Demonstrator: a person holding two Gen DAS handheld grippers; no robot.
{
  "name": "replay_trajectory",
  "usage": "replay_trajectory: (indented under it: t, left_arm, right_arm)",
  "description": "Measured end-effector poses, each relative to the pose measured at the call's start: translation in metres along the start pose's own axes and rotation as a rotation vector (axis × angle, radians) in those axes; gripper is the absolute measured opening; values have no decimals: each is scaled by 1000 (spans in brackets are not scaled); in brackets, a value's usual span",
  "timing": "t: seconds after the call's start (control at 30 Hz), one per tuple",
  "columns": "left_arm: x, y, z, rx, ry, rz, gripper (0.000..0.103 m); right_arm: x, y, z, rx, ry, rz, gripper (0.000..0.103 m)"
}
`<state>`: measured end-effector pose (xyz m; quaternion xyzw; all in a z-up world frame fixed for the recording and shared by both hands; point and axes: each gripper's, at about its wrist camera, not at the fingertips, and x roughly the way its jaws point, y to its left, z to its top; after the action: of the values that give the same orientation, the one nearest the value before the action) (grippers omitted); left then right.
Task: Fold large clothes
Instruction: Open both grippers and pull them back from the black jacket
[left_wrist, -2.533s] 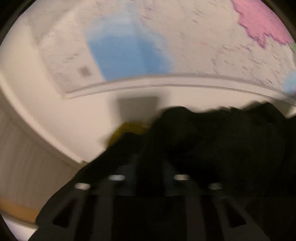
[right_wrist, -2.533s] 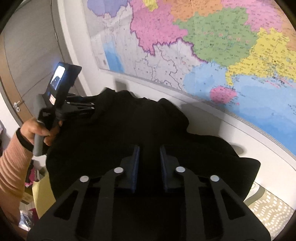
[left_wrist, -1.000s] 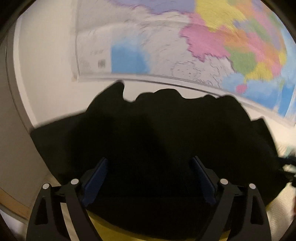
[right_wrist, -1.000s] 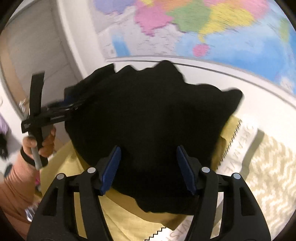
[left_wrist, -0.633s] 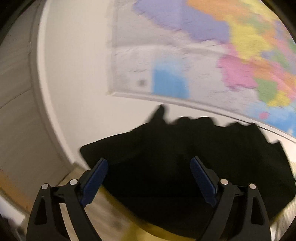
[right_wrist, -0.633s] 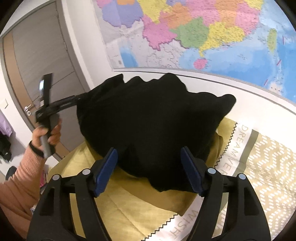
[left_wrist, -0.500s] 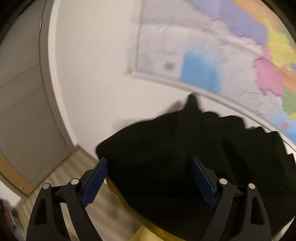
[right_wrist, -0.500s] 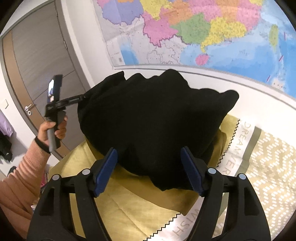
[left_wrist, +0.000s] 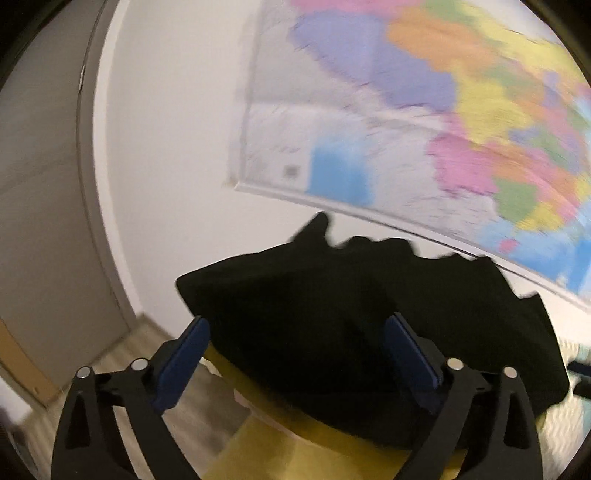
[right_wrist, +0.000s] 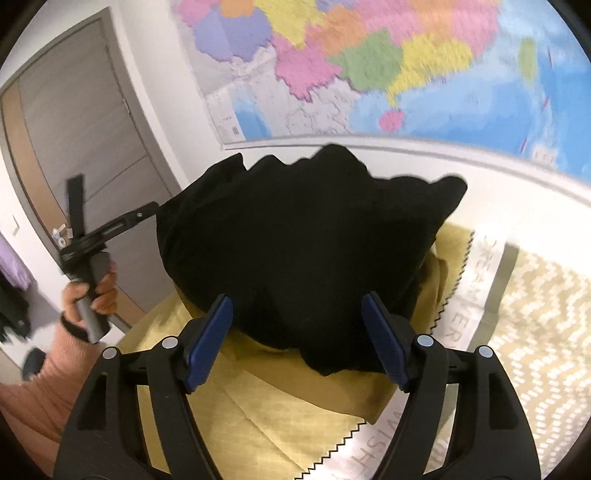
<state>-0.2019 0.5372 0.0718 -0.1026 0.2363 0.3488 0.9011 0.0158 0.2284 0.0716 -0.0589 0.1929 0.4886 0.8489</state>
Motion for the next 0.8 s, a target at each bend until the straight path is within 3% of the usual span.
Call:
replay_trajectory:
  t: [0.13, 0.23, 0.37, 0.8]
  left_arm:
    - [-24, -32, -24, 73, -36, 31, 96]
    - [-33, -53, -43, 105, -26, 60, 96]
    - [-46, -73, -61, 86, 20, 44, 96]
    - [-94, -103, -88, 63, 3, 73, 96]
  right_arm:
    - [-7, 15, -9, -53, -30, -53, 80]
    - [-13, 26, -19, -75, -60, -67, 85]
    - [-21, 41, -29, -104, -99, -91, 97]
    - [-34, 67, -59, -152, -114, -113, 97]
